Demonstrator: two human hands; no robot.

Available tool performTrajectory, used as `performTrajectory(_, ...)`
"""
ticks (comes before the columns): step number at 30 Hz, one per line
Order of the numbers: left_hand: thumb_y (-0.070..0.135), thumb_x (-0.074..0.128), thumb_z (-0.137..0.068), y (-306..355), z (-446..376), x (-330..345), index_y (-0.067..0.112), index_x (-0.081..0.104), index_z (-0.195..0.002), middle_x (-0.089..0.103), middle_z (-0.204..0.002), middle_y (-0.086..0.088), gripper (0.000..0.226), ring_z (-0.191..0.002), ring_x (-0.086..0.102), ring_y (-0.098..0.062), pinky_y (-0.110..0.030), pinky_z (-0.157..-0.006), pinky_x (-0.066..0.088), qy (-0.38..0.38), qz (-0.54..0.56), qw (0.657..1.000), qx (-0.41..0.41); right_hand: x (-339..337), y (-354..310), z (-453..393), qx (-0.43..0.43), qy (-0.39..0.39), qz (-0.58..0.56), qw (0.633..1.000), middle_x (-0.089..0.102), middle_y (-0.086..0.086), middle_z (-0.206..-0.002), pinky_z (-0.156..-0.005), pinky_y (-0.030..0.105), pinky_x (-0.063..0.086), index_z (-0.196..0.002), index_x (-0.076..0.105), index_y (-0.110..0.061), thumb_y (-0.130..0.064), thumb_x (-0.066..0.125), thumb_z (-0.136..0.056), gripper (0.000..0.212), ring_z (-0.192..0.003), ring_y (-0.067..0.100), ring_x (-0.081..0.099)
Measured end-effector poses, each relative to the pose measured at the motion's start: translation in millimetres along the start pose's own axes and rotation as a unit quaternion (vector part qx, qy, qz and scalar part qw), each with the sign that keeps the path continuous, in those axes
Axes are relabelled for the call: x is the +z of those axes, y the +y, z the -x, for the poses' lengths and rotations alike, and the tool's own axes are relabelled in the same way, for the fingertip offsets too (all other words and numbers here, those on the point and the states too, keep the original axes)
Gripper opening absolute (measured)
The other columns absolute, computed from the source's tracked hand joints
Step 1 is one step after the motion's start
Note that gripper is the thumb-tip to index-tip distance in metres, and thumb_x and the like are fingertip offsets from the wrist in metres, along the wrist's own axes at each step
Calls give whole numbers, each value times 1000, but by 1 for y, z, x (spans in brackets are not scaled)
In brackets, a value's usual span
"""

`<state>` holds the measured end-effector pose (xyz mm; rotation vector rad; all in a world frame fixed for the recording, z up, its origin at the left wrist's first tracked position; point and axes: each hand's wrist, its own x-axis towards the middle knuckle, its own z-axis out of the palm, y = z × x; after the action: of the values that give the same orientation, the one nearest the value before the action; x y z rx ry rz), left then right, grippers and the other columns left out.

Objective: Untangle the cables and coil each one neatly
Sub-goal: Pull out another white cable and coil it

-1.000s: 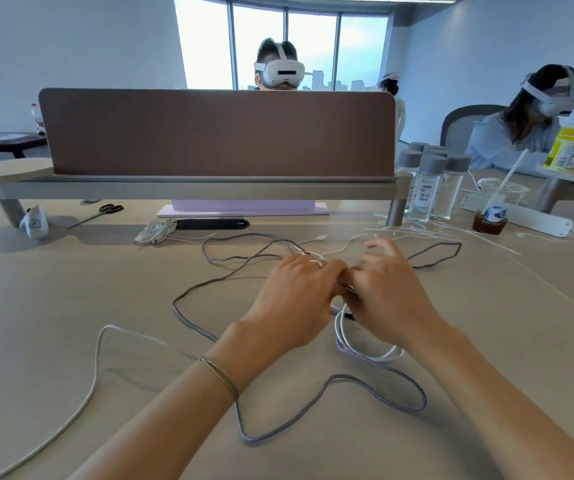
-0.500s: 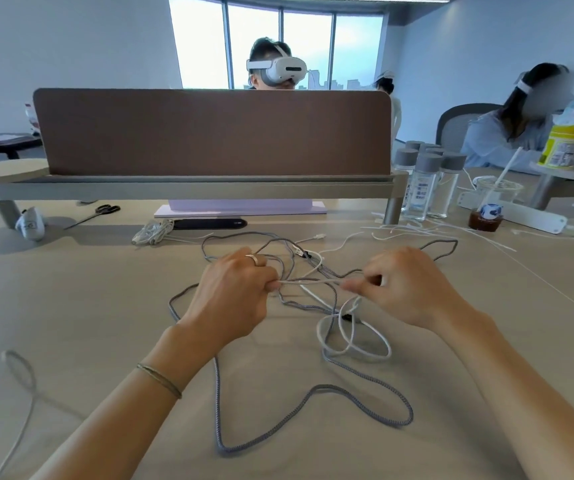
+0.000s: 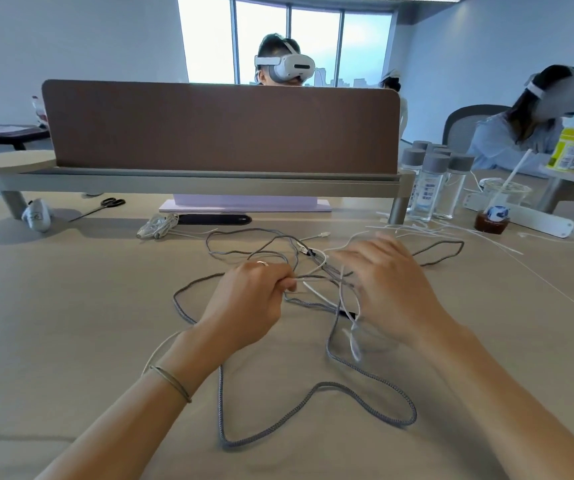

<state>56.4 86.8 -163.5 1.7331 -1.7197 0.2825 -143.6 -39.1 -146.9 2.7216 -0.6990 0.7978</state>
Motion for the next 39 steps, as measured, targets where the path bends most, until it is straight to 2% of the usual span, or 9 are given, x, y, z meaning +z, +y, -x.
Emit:
performTrajectory(5,28,42,-99,10,1,-2,28,56,-84,58,-68,5,21,-63,52,-20,-38,-56,46,4,21,997,80,12,-24,-6,-42,-59,-39,997,72,-7,-78,-101,41,41,-94,71,-29,-20,61,-89,15,-77,18,61)
performTrajectory(10,34,40,-101,-30,-11,-24,19,59,-83,56,-60,4,30,-50,54,-26,-29,-46,41,-30,-168,966,192,6,12,0,57,-102,47,992,67,-7,-65,-110,39,32,-71,66,-29,-39,47,-101,36,-68,14,60)
performTrajectory(14,41,34,-101,-73,-24,-42,20,55,-77,53,-51,4,38,-40,51,-26,-24,-46,27,-44,-250,948,195,1,19,-2,88,-93,44,991,72,-8,-70,-110,35,29,-75,75,-34,-39,56,-97,28,-76,14,61)
performTrajectory(22,45,28,-106,-131,-52,-80,17,61,-74,53,-49,2,53,-37,44,-22,-26,-48,42,-14,-321,937,139,-2,21,-7,99,-82,132,983,54,-9,-51,-90,34,30,-55,53,-24,-47,56,-94,45,-58,13,52)
performTrajectory(27,46,34,-103,-169,-49,-94,25,67,-91,71,-79,-6,41,-61,60,-27,-35,-60,49,-60,-365,928,-51,-7,36,-3,136,-119,161,970,67,-11,-67,-108,40,23,-77,75,-30,-57,59,-93,35,-85,13,62)
performTrajectory(31,33,42,-104,-152,-31,-70,31,62,-94,70,-89,-3,23,-70,58,-25,-35,-66,46,-56,-236,965,-103,-4,31,-4,121,-92,87,985,73,-16,-86,-125,51,4,-82,76,-33,-30,74,-88,7,-105,13,62)
performTrajectory(34,27,43,-104,-132,-33,-66,29,59,-84,65,-80,4,25,-68,56,-21,-37,-64,51,-15,-158,982,-101,-8,18,-15,98,54,-23,993,75,-12,-84,-121,46,21,-83,78,-27,-1,76,-77,26,-91,17,64)
performTrajectory(36,22,47,-101,-113,-40,-68,26,57,-80,59,-67,7,23,-59,51,-19,-39,-57,51,13,-120,989,-88,-13,-1,-32,52,115,-31,992,75,-6,-105,-117,46,27,-108,76,-23,0,73,-78,38,-104,23,63)
performTrajectory(39,19,47,-99,-76,-55,-70,20,54,-79,54,-59,3,21,-56,48,-22,-40,-54,45,40,-64,996,-52,-12,-34,-61,61,-22,-192,979,67,-2,-129,-108,38,39,-150,46,-26,-22,66,-95,59,-121,19,57)
